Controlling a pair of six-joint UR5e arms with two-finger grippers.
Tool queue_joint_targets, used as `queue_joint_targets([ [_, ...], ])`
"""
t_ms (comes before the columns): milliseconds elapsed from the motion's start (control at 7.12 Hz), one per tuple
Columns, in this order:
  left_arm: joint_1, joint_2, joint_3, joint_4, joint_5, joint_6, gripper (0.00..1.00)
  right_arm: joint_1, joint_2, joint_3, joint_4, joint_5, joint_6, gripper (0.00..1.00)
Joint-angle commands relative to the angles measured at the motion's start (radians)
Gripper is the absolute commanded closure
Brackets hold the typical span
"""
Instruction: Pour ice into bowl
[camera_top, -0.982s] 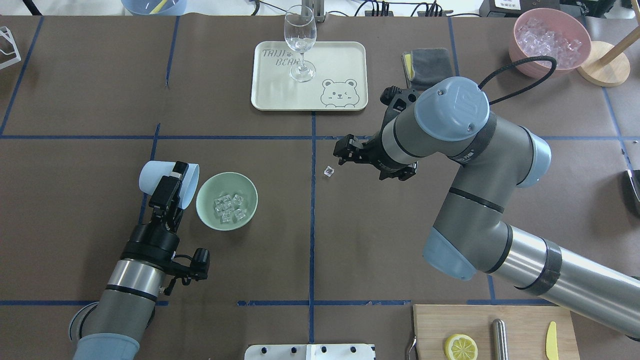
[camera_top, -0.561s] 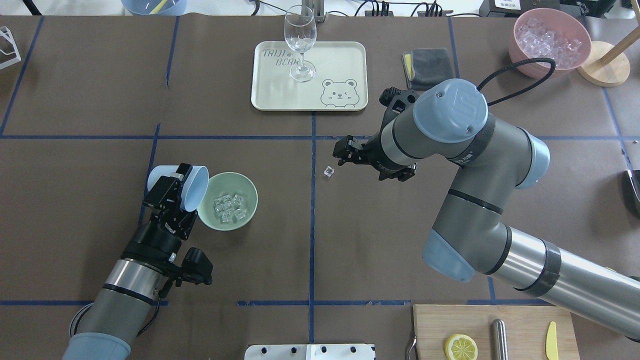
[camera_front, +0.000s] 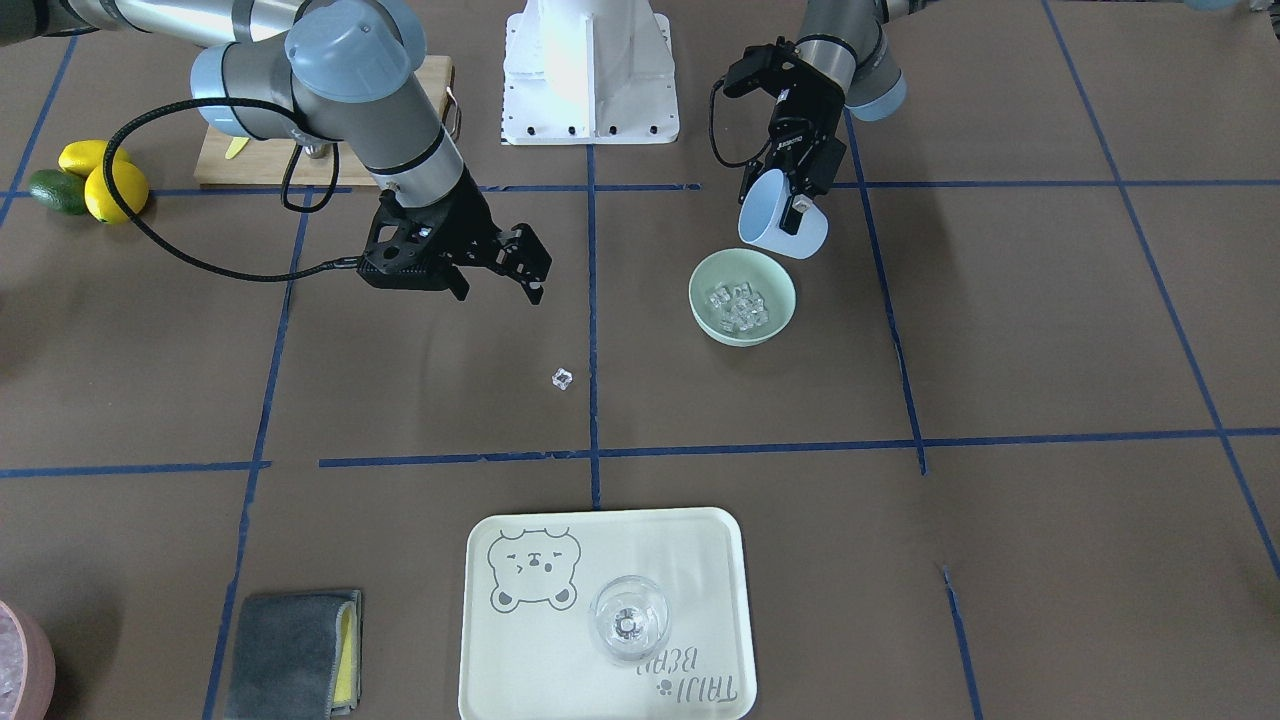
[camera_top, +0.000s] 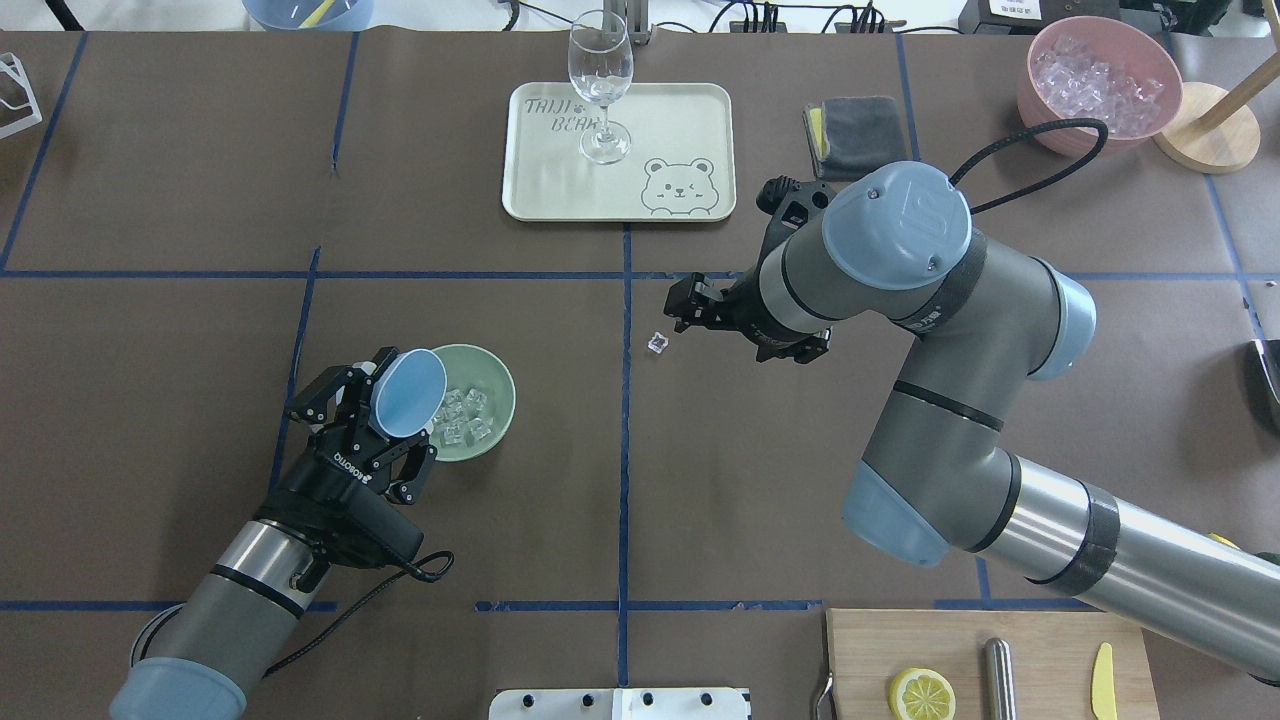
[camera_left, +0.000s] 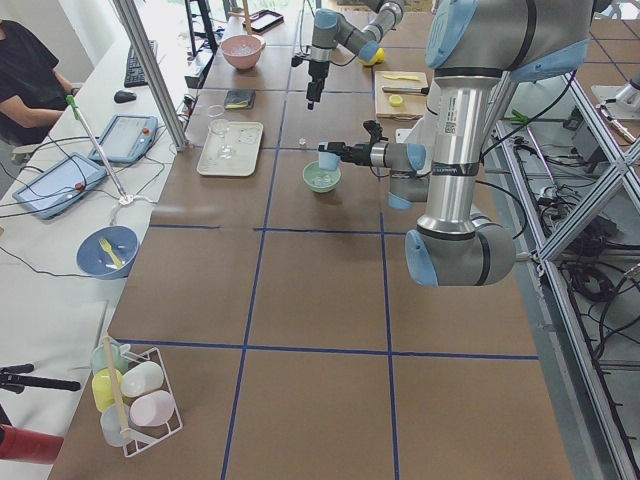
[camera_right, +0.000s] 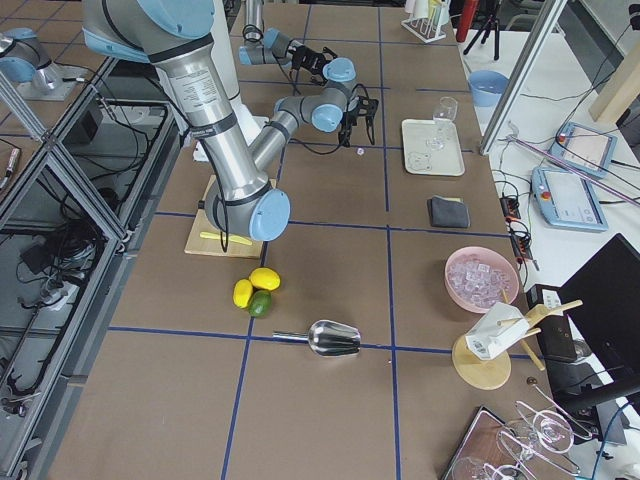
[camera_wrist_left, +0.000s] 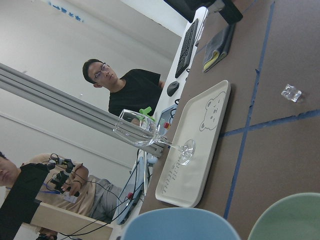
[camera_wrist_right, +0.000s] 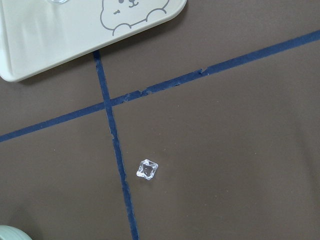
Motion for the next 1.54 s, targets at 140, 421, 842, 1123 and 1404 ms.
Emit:
queue_joint_targets([
  [140,-0.021,0.057,-0.027,0.061,-0.028,-0.064,1.0,-0.002,0.001,0.001,-0.002,-0.003,0.001,0.0],
  [421,-0.05,0.187,-0.15,0.145,-0.044,-0.066,1.0,-0.008,0.004,0.001,-0.002,-0.007,0.005,0.0],
  [842,-0.1,0.257,-0.149,0.145,-0.057,-0.208,1.0,-0.008,0.004,-0.002,-0.002,-0.009,0.005,0.0],
  [1123,-0.16,0.352,-0.147,0.143,-0.117,-0.456,1.0,-0.011,0.002,-0.003,-0.002,-0.009,0.004,0.0],
  [1404,-0.18,0.428,-0.138,0.14,-0.167,-0.787,1.0,-0.011,0.008,-0.002,-0.003,-0.013,0.005,0.0],
])
